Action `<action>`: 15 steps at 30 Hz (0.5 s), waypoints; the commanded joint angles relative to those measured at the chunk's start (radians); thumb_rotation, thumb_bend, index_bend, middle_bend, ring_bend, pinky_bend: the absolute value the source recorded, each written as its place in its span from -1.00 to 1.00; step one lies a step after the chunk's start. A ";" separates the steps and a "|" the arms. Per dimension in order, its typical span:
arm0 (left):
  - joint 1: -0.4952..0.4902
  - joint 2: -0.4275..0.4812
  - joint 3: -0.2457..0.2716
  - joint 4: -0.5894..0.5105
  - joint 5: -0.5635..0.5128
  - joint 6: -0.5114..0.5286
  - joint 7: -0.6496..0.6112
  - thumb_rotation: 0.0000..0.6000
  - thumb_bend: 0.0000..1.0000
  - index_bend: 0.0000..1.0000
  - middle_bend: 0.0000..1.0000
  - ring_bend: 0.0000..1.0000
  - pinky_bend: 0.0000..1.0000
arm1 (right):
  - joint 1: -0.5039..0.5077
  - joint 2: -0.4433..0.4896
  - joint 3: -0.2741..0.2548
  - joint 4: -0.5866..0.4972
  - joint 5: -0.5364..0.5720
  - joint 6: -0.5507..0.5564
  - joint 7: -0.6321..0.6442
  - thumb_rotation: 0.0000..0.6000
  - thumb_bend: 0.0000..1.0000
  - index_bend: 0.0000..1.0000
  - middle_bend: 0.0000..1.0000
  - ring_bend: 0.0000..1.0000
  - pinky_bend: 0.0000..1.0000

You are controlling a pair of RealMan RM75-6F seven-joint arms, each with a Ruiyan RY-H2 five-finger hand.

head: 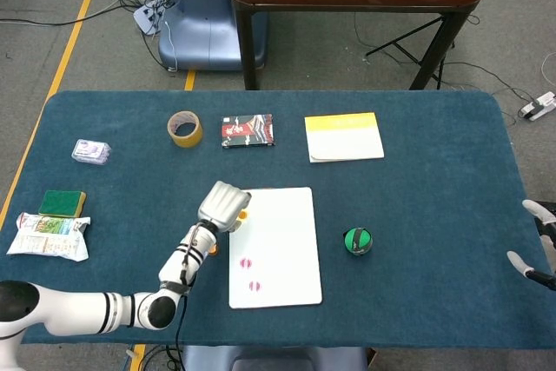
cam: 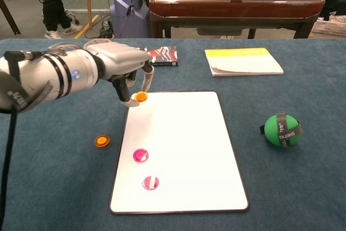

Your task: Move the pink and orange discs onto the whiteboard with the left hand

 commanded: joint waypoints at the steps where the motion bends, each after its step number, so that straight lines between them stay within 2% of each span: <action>1: -0.027 -0.023 -0.006 0.026 -0.027 -0.004 0.013 1.00 -0.43 0.26 1.00 0.93 1.00 | -0.002 0.002 0.001 0.005 0.001 0.002 0.011 1.00 -0.73 -0.59 -0.49 -0.46 -0.20; 10: -0.076 -0.060 -0.005 0.046 -0.060 0.013 0.030 1.00 -0.43 0.21 1.00 0.93 1.00 | -0.007 0.003 0.001 0.010 -0.003 0.010 0.026 1.00 -0.73 -0.59 -0.49 -0.46 -0.21; 15: -0.085 -0.063 0.007 0.051 -0.081 0.032 0.041 1.00 -0.43 -0.10 1.00 0.92 1.00 | -0.008 0.002 0.002 0.013 -0.003 0.011 0.029 1.00 -0.73 -0.59 -0.49 -0.46 -0.21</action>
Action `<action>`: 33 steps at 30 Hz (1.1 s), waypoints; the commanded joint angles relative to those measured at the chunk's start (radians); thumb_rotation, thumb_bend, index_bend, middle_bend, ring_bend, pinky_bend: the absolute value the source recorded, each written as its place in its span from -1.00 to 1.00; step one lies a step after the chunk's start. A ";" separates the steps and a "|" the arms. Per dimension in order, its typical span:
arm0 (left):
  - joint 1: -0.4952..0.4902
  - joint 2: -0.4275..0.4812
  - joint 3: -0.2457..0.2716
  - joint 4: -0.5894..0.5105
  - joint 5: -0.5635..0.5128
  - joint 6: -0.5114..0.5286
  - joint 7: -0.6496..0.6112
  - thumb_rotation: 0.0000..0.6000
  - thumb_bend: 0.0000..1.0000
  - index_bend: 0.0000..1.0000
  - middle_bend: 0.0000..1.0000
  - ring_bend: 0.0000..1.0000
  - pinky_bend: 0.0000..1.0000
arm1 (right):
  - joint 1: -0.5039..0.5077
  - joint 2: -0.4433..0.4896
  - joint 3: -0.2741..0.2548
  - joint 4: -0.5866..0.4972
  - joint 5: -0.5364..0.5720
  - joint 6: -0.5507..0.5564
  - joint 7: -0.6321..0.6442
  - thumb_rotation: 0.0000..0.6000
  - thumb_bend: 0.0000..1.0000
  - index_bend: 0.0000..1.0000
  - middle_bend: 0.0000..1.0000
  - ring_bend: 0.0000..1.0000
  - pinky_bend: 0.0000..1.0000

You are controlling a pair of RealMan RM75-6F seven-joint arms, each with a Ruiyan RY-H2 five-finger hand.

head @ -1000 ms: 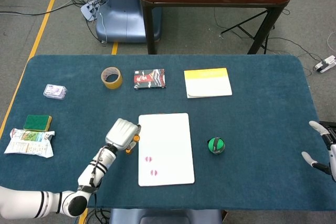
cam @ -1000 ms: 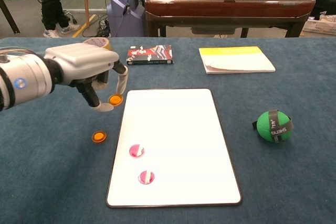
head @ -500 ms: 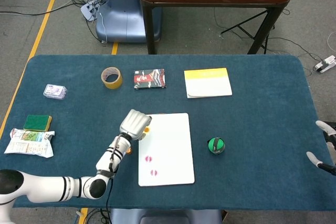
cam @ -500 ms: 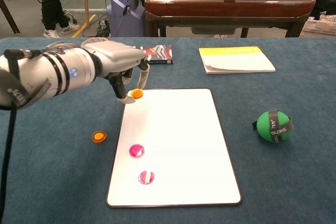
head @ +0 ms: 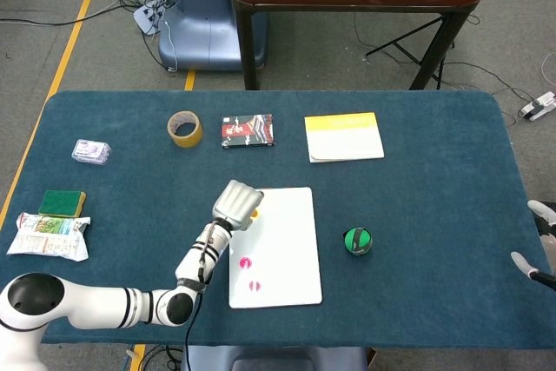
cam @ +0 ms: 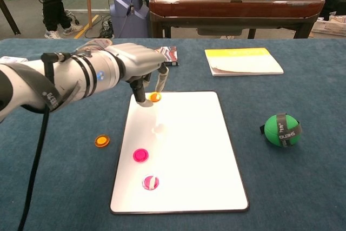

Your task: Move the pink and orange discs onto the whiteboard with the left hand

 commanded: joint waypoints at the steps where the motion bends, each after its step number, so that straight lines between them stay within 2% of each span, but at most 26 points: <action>1: -0.002 0.001 0.005 -0.002 -0.010 0.010 0.002 1.00 -0.43 -0.15 1.00 0.92 1.00 | 0.001 0.000 0.000 0.000 -0.001 -0.001 -0.001 1.00 -0.73 -0.59 -0.49 -0.46 -0.21; 5: 0.000 0.011 0.011 -0.016 -0.016 0.029 0.001 1.00 -0.43 -0.34 1.00 0.92 1.00 | 0.002 -0.001 -0.001 -0.001 -0.002 -0.003 -0.007 1.00 -0.73 -0.59 -0.49 -0.46 -0.21; 8: 0.002 0.025 0.018 -0.038 -0.015 0.049 0.006 1.00 -0.43 -0.37 1.00 0.93 1.00 | 0.003 -0.002 -0.001 -0.005 -0.003 -0.007 -0.015 1.00 -0.73 -0.59 -0.49 -0.46 -0.21; 12: 0.022 0.059 0.036 -0.101 -0.006 0.094 0.009 1.00 -0.43 -0.24 1.00 0.93 1.00 | 0.006 -0.003 -0.002 -0.008 -0.005 -0.011 -0.025 1.00 -0.73 -0.59 -0.49 -0.46 -0.21; 19: 0.077 0.167 0.104 -0.238 0.038 0.162 0.016 1.00 -0.43 -0.11 1.00 0.93 1.00 | 0.009 -0.005 -0.002 -0.015 -0.003 -0.016 -0.041 1.00 -0.73 -0.59 -0.49 -0.46 -0.21; 25: 0.129 0.249 0.139 -0.354 0.047 0.139 -0.057 1.00 -0.43 -0.07 1.00 0.93 1.00 | 0.010 -0.006 0.000 -0.018 0.003 -0.020 -0.049 1.00 -0.73 -0.59 -0.49 -0.46 -0.21; 28: 0.149 0.278 0.172 -0.384 0.082 0.128 -0.077 1.00 -0.43 -0.07 1.00 0.93 1.00 | 0.011 -0.007 0.001 -0.020 0.005 -0.022 -0.054 1.00 -0.73 -0.59 -0.49 -0.46 -0.21; 33: 0.185 0.273 0.219 -0.389 0.152 0.140 -0.102 1.00 -0.43 -0.06 1.00 0.93 1.00 | 0.015 -0.009 0.000 -0.024 0.005 -0.030 -0.068 1.00 -0.73 -0.59 -0.49 -0.46 -0.21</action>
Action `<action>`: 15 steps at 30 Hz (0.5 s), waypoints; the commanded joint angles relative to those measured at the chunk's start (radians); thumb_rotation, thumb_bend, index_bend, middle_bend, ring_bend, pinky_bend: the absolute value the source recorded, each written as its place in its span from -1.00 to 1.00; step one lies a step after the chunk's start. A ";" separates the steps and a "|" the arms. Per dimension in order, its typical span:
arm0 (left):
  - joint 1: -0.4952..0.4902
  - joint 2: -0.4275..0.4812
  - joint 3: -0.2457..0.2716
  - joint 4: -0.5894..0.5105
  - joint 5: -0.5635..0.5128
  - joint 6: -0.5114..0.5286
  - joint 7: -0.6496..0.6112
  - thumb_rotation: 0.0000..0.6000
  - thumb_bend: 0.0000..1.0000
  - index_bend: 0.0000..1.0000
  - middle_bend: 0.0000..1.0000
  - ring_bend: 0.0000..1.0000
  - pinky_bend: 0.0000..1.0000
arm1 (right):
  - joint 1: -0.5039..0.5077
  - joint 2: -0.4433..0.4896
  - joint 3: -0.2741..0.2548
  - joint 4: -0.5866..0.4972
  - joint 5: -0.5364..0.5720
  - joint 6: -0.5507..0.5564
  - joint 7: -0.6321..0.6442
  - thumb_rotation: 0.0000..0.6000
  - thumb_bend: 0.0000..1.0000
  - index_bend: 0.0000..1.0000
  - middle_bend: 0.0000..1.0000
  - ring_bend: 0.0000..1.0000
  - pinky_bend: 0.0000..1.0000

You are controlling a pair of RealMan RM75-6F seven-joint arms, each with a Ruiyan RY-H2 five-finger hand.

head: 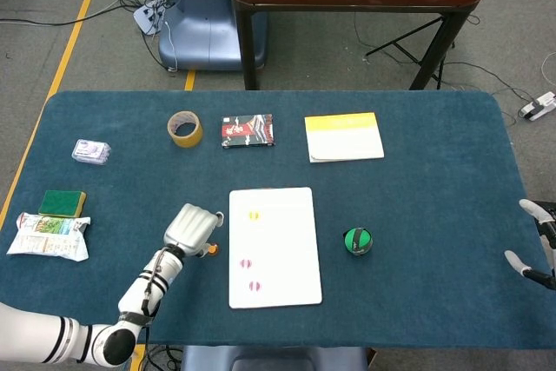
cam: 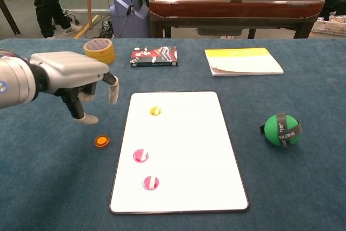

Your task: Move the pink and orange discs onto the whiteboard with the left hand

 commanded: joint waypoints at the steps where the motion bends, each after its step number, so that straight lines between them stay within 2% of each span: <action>1: 0.029 -0.006 0.027 -0.003 0.041 0.004 -0.023 1.00 -0.43 -0.06 1.00 0.93 1.00 | 0.002 -0.001 -0.001 -0.002 0.000 -0.003 -0.006 1.00 -0.73 -0.59 -0.49 -0.46 -0.21; 9: 0.054 -0.048 0.036 0.040 0.053 -0.022 -0.066 1.00 -0.43 -0.07 1.00 0.94 1.00 | 0.003 -0.001 0.001 -0.004 0.003 -0.005 -0.009 1.00 -0.73 -0.59 -0.49 -0.46 -0.21; 15: 0.067 -0.091 0.025 0.087 0.044 -0.024 -0.082 1.00 -0.44 -0.05 1.00 0.94 1.00 | 0.002 0.000 0.001 -0.003 0.002 -0.003 -0.003 1.00 -0.73 -0.59 -0.49 -0.46 -0.21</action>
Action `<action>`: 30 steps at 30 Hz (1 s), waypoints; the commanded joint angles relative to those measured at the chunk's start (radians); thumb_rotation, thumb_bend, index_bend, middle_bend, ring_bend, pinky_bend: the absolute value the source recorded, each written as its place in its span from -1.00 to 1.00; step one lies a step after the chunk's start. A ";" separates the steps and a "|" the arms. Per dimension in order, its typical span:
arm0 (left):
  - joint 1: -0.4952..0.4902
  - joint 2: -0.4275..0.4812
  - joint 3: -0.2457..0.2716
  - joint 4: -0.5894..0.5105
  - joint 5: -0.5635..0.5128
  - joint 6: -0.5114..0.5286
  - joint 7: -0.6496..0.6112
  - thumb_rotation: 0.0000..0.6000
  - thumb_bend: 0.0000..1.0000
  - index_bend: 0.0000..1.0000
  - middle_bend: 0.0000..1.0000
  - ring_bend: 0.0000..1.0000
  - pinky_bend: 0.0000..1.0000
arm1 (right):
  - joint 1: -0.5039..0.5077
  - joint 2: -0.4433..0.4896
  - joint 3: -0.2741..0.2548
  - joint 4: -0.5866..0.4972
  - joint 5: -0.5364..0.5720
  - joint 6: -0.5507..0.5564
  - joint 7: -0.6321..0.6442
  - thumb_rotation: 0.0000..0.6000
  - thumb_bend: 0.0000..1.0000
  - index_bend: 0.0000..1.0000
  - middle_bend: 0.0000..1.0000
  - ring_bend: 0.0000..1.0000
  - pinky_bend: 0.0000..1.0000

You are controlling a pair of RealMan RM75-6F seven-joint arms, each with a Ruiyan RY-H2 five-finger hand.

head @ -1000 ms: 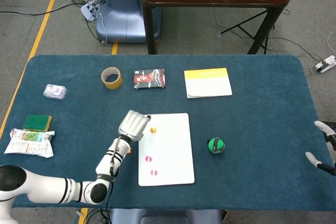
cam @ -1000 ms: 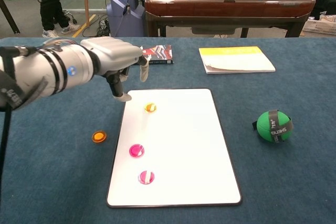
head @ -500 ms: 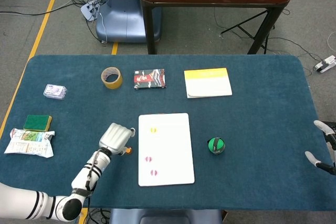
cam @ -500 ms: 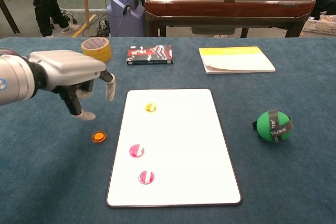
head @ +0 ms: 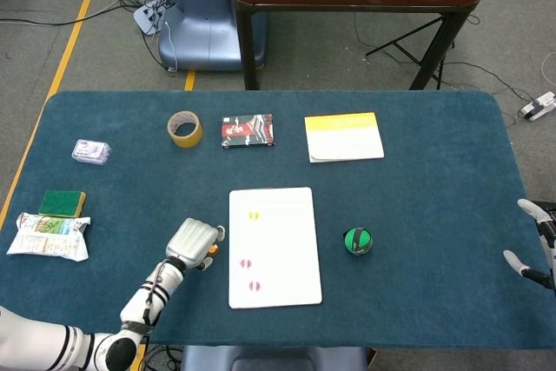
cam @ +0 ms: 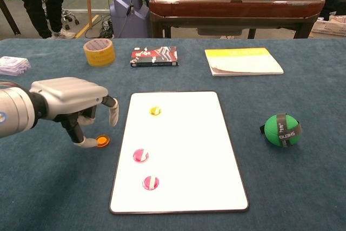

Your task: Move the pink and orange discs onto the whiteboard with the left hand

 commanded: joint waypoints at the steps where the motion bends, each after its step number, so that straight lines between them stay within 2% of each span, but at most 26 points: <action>1: 0.007 -0.015 -0.006 0.018 -0.010 -0.003 -0.008 1.00 -0.44 -0.04 1.00 0.94 1.00 | 0.000 0.000 0.000 0.001 0.001 0.000 0.001 1.00 -0.73 -0.59 -0.49 -0.46 -0.21; 16: 0.023 -0.046 -0.020 0.079 -0.036 -0.034 -0.031 1.00 -0.45 0.04 1.00 0.95 1.00 | 0.003 -0.001 0.000 -0.002 0.001 -0.005 -0.006 1.00 -0.73 -0.59 -0.49 -0.46 -0.21; 30: 0.020 -0.072 -0.027 0.100 -0.041 -0.050 -0.018 1.00 -0.45 0.03 1.00 0.95 1.00 | 0.003 -0.001 -0.001 -0.002 0.000 -0.006 -0.007 1.00 -0.73 -0.59 -0.49 -0.46 -0.21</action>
